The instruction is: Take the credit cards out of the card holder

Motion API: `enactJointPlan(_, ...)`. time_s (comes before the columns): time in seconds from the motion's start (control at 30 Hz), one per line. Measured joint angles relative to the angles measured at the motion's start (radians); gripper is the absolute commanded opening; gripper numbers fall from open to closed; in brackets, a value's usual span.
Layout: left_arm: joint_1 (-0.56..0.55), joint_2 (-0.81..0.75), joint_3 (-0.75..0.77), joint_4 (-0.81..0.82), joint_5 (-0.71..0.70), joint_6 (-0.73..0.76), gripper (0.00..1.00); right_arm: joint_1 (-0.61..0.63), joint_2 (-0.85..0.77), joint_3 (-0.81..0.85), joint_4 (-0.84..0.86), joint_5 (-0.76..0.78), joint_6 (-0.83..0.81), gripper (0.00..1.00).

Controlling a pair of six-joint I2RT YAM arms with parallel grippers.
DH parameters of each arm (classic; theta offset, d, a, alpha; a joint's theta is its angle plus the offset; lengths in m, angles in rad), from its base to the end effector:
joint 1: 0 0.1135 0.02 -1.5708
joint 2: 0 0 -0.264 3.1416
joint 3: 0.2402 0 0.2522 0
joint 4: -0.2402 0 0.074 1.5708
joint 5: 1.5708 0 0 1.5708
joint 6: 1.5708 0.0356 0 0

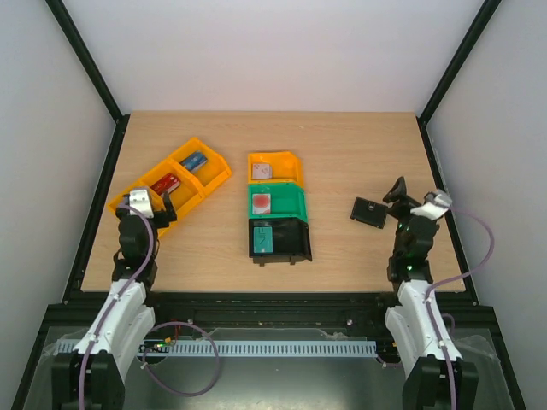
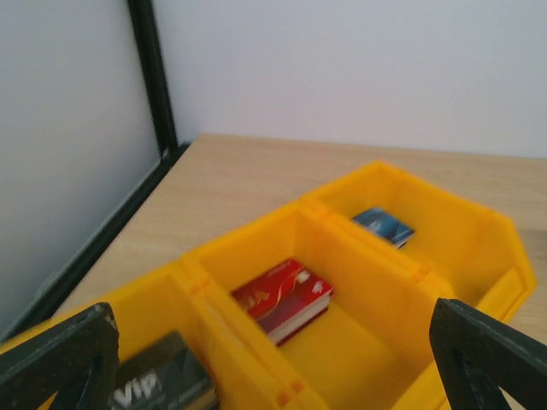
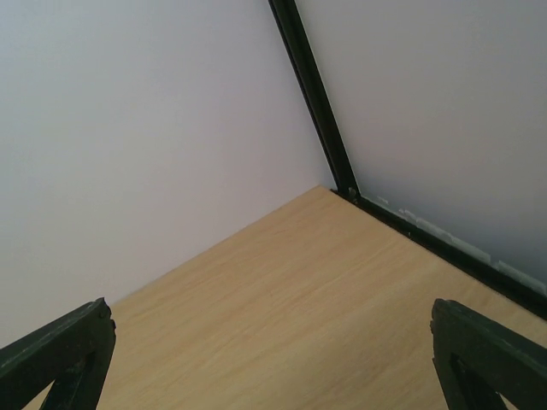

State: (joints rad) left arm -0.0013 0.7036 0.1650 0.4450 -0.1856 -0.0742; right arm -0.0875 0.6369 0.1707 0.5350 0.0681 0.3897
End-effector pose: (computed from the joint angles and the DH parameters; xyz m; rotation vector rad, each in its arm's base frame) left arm 0.1683 0.0063 0.2000 -0.2008 1.6515 0.0972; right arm 0.1620 -0.0166 0.2215 0.4088 1.4485 0.1919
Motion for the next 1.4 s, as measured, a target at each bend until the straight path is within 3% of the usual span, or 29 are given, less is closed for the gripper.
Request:
enactJointPlan(0.23,-0.001,-0.106,0.111,-0.050,0.227,0.223,0.99,-0.066,0.249,0.426,-0.346,-0.048,0.031,0.99)
enactJointPlan(0.4,-0.002,-0.080,0.262,-0.131,0.282,0.220,0.99,-0.122,0.483,0.662,-0.612,-0.122,0.048,0.99)
enactJointPlan(0.47,-0.002,-0.031,0.351,-0.189,0.308,0.185,1.00,-0.169,0.558,0.710,-0.702,-0.190,0.048,0.94)
enactJointPlan(0.7,-0.002,0.052,0.475,-0.291,0.459,-0.054,1.00,-0.318,0.829,0.755,-0.917,-0.458,-0.014,0.64)
enactJointPlan(0.9,-0.006,0.055,0.436,-0.240,0.582,-0.274,1.00,-0.317,0.882,0.694,-0.972,-0.534,-0.040,0.59)
enactJointPlan(1.27,-0.040,0.048,0.372,-0.208,0.609,-0.346,0.99,-0.311,1.019,0.683,-0.924,-0.703,-0.034,0.40)
enactJointPlan(1.33,-0.044,0.047,0.372,-0.203,0.612,-0.350,1.00,-0.309,1.027,0.683,-0.912,-0.728,-0.034,0.31)
enactJointPlan(1.4,-0.044,0.046,0.372,-0.200,0.613,-0.353,1.00,-0.303,1.035,0.678,-0.900,-0.747,-0.035,0.15)
